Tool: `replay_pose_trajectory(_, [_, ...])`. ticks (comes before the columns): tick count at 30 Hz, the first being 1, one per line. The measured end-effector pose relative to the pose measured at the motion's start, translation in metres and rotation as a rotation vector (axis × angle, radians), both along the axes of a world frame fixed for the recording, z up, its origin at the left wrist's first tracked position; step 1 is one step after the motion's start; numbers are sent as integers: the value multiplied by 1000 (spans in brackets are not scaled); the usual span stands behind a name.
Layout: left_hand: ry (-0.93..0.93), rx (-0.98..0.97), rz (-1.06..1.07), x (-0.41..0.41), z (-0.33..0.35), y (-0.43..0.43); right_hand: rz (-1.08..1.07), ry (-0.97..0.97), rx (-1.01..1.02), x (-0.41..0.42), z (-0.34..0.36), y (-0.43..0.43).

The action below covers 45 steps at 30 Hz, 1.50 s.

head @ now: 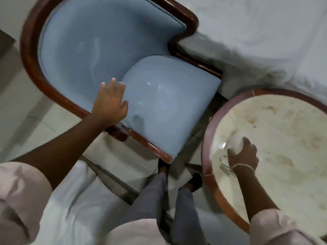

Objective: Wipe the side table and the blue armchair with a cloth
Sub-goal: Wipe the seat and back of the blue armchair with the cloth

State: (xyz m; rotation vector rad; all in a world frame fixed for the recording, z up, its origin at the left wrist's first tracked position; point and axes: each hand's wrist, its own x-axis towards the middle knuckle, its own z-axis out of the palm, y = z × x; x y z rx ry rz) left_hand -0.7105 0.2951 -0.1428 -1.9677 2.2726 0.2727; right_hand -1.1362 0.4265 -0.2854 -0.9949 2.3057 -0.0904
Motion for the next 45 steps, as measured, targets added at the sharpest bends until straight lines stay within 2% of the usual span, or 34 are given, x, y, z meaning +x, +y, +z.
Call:
replay_pose_trajectory(4, [-50,10,108,53,5,8,302,-205,-228,86,4,-77])
replay_pose_trajectory(7, [-79,11,108,79,-8,21,378,-266,-222,156,-16,-112])
replay_pose_trajectory(10, [-119,-59,163,80,-24,24,482,-106,-50,202,-50,-107])
replay_pose_trajectory(12, [-143,-61,270,71,-28,20,584,30,-34,218,-62,-80])
replay_pose_trajectory(17, [-201,-31,310,61,-24,14,737,25,54,214,-65,-31])
replay_pose_trajectory(22, [-177,-43,278,59,-25,11,607,-131,-21,198,-73,-75])
replay_pose_trajectory(26, [-171,-74,276,61,-28,14,507,-119,-114,195,-79,-91])
replay_pose_trajectory(31, [-192,-156,249,65,-27,16,63,-105,-262,177,-73,-170])
replay_pose_trajectory(35, [-172,-221,291,87,-7,-4,-36,-177,-382,190,-58,-213])
replay_pose_trajectory(37, [-190,-230,328,105,6,-7,-42,-320,-399,222,-50,-187])
replay_pose_trajectory(39, [-189,-193,328,107,8,-4,-159,-504,-357,247,-48,-132])
replay_pose_trajectory(41, [-197,-160,326,98,2,3,-291,-609,-296,257,-50,-67])
replay_pose_trajectory(43, [-175,-141,328,87,-3,7,-217,-596,-202,264,-47,-29])
replay_pose_trajectory(45, [-155,-139,348,80,-7,3,-109,-431,-178,264,-51,-31])
